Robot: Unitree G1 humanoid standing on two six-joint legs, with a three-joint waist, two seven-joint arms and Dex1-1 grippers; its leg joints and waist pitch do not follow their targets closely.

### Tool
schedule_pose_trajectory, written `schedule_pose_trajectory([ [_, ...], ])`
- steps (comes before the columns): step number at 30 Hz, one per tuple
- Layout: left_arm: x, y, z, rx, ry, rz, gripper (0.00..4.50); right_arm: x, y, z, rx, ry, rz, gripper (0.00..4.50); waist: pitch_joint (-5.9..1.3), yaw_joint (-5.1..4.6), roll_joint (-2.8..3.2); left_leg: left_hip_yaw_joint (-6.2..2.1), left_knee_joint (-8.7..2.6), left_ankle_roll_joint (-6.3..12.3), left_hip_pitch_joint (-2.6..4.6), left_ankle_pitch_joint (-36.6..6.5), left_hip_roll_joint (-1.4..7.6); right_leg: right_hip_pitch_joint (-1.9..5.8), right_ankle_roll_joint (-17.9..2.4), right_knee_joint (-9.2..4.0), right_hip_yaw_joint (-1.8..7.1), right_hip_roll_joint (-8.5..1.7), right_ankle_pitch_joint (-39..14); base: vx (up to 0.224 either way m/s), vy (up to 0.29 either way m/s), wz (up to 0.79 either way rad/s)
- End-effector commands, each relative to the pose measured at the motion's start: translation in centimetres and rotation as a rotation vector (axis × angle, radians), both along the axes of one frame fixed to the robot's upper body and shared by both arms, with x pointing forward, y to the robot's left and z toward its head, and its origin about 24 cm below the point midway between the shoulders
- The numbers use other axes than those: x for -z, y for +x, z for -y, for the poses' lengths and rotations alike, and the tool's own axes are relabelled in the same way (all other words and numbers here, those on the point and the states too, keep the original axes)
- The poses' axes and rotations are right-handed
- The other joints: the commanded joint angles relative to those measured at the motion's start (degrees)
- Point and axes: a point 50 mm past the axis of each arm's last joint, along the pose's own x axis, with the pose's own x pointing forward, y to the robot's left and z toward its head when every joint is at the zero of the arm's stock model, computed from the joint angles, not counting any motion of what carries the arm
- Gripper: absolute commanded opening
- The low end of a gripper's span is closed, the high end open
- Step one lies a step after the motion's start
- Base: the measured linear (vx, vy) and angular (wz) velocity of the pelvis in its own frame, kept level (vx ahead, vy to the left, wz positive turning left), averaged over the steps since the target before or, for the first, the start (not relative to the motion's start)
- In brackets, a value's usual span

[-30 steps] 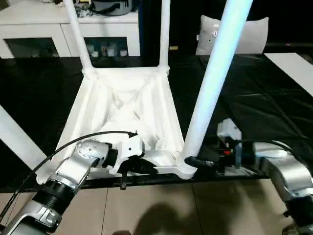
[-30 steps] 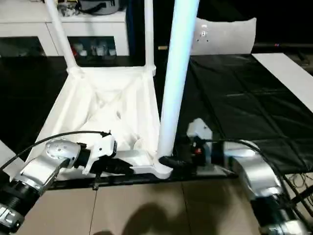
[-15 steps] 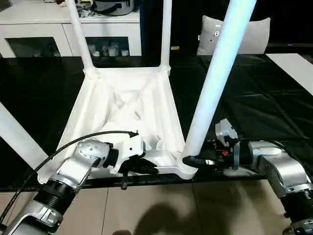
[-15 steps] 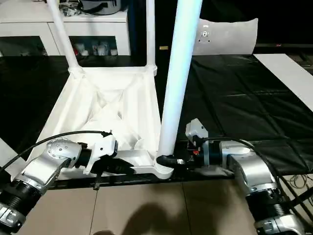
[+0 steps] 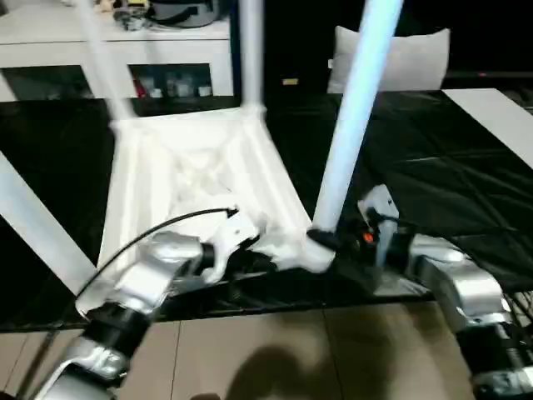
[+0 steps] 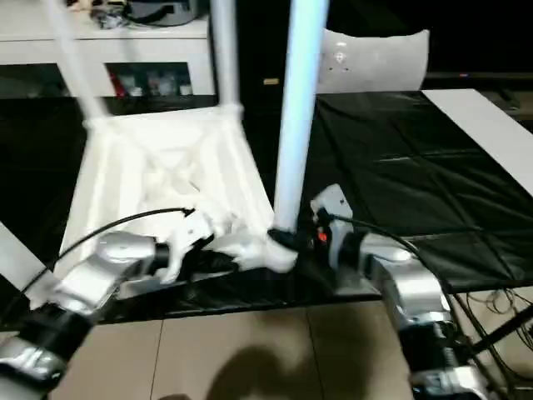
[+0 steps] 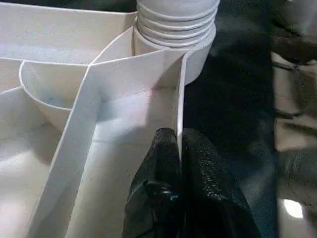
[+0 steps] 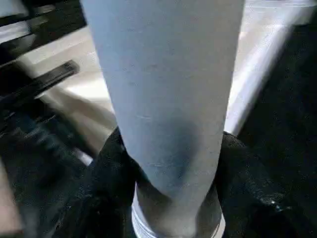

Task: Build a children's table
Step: Rotate leg to tighten

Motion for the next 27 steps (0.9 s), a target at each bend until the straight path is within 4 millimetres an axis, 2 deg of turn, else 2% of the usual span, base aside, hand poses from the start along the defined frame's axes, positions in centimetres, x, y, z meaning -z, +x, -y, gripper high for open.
schedule_pose_trajectory([
  [1,-1.7,2.0,1.6,-0.158,-0.074,0.098,0.00,0.7,1.2,-1.9,0.161,-0.033,-0.056,2.01,-3.22,0.00,-1.57,-0.57,-4.06,0.19,-0.10,-11.88,0.62,2.37,-2.87,-6.16,2.49,-4.38,-29.58,0.000,0.000,0.00],
  [2,-1.7,2.2,2.0,-0.175,-0.076,0.107,0.00,0.8,1.4,-2.0,0.192,-0.033,-0.060,2.01,-3.38,0.07,-1.55,-0.62,-4.09,-0.03,-0.17,-10.93,0.65,2.57,-2.69,-6.12,2.56,-4.47,-28.92,0.000,0.000,0.00],
  [3,-1.7,2.2,2.0,-0.175,-0.076,0.107,0.00,0.8,1.4,-2.0,0.192,-0.033,-0.060,2.01,-3.53,0.06,-2.13,-0.60,-4.16,0.04,-0.27,-9.90,0.83,2.68,-2.57,-5.97,2.69,-4.50,-27.22,0.000,0.000,0.00],
  [4,-1.8,2.5,2.7,-0.190,-0.054,0.129,0.00,0.3,1.6,-2.8,0.185,0.032,-0.035,2.34,-3.55,0.28,-1.94,-0.49,-4.13,0.82,-0.18,-9.09,1.15,2.38,-3.35,-5.49,3.01,-4.46,-22.77,0.000,0.000,0.00],
  [5,-1.8,2.5,2.7,-0.190,-0.051,0.131,0.00,0.3,1.6,-2.8,0.183,0.038,-0.033,2.54,-3.81,0.56,-1.74,-0.52,-4.10,1.19,-0.17,-7.91,1.30,2.48,-4.15,-5.01,3.08,-4.39,-19.09,0.000,0.000,0.00],
  [6,-1.9,2.5,2.8,-0.190,-0.046,0.136,0.00,0.1,1.6,-3.0,0.188,0.050,-0.024,2.54,-3.95,0.66,-1.78,-0.47,-3.99,1.41,-0.16,-6.89,1.35,2.54,-4.87,-4.62,3.14,-4.34,-16.34,0.053,0.002,0.04],
  [7,-1.8,2.5,2.9,-0.186,-0.043,0.136,0.00,0.0,1.6,-3.0,0.187,0.063,-0.016,2.71,-4.03,0.70,-2.08,-0.43,-3.85,1.95,-0.51,-4.65,1.32,2.84,-6.46,-3.89,3.19,-4.22,-10.88,0.000,0.000,0.00],
  [8,-1.8,2.4,2.8,-0.176,-0.033,0.144,0.00,-0.2,1.5,-3.0,0.171,0.073,-0.005,2.78,-3.99,0.78,-2.11,-0.35,-3.73,2.63,-0.62,-3.54,1.24,2.91,-7.54,-3.61,3.18,-4.28,-7.99,0.000,0.000,0.00],
  [10,-1.8,2.2,2.6,-0.147,-0.027,0.157,0.00,-0.4,1.4,-2.8,0.142,0.083,0.015,2.95,-3.93,0.90,-2.07,-0.23,-3.65,3.33,-0.67,-3.20,1.19,3.04,-8.24,-3.59,3.16,-4.37,-7.25,0.000,0.000,0.00],
  [12,-1.8,2.1,2.3,-0.131,-0.028,0.163,0.00,-0.5,1.3,-2.4,0.125,0.071,0.032,3.12,-3.85,1.06,-2.08,-0.24,-3.70,3.55,-0.79,-3.56,1.21,3.16,-7.90,-3.76,3.10,-4.47,-8.46,0.000,0.000,0.00],
  [15,-1.6,1.9,1.7,-0.092,-0.022,0.172,0.00,-0.7,1.3,-1.0,0.091,0.042,0.070,3.35,-3.64,1.20,-2.14,-0.29,-3.87,2.97,-0.74,-5.46,1.25,3.17,-6.21,-4.33,3.03,-4.62,-13.20,0.000,0.000,0.00],
  [16,-1.4,1.6,1.3,-0.037,-0.010,0.184,0.00,-0.9,1.2,0.3,0.049,0.016,0.100,3.56,-3.56,1.23,-2.25,-0.32,-3.89,2.89,-0.79,-6.01,1.28,3.24,-5.49,-4.51,3.05,-4.62,-14.55,0.000,0.000,0.00],
  [18,-1.2,1.2,0.9,0.014,0.007,0.188,0.00,-1.3,1.0,1.4,-0.003,-0.007,0.120,3.72,-3.54,1.25,-2.01,-0.37,-3.89,2.89,-0.80,-6.75,1.27,3.15,-4.83,-4.55,3.07,-4.59,-15.43,0.000,0.000,0.00],
  [19,-1.1,1.0,0.7,0.040,0.018,0.187,0.00,-1.6,0.9,2.0,-0.034,-0.017,0.128,3.80,-3.45,1.20,-2.12,-0.28,-3.89,3.04,-0.73,-7.23,1.26,3.08,-4.67,-4.70,3.09,-4.49,-16.20,0.000,0.000,0.00],
  [23,-0.8,0.3,-0.2,0.161,0.039,0.175,0.00,-2.0,0.0,3.6,-0.217,-0.120,0.132,3.89,-3.60,1.72,-1.81,-0.33,-3.74,3.49,-0.42,-6.91,1.61,2.87,-6.17,-4.36,3.10,-4.41,-14.44,0.000,0.000,0.00],
  [25,-0.9,0.2,-0.4,0.201,0.034,0.170,0.00,-2.1,-0.3,4.0,-0.279,-0.149,0.127,3.89,-3.62,1.99,-1.99,-0.26,-3.54,3.98,-0.53,-6.67,1.58,2.98,-7.95,-3.93,3.09,-4.38,-11.54,0.000,0.000,0.00],
  [27,-1.0,-0.2,-0.6,0.286,0.032,0.151,0.00,-2.3,-0.6,4.3,-0.364,-0.135,0.111,3.89,-3.72,2.23,-2.13,-0.23,-3.42,4.60,-0.50,-6.49,1.62,3.00,-8.75,-3.78,3.01,-4.49,-11.25,0.000,0.000,0.00],
])
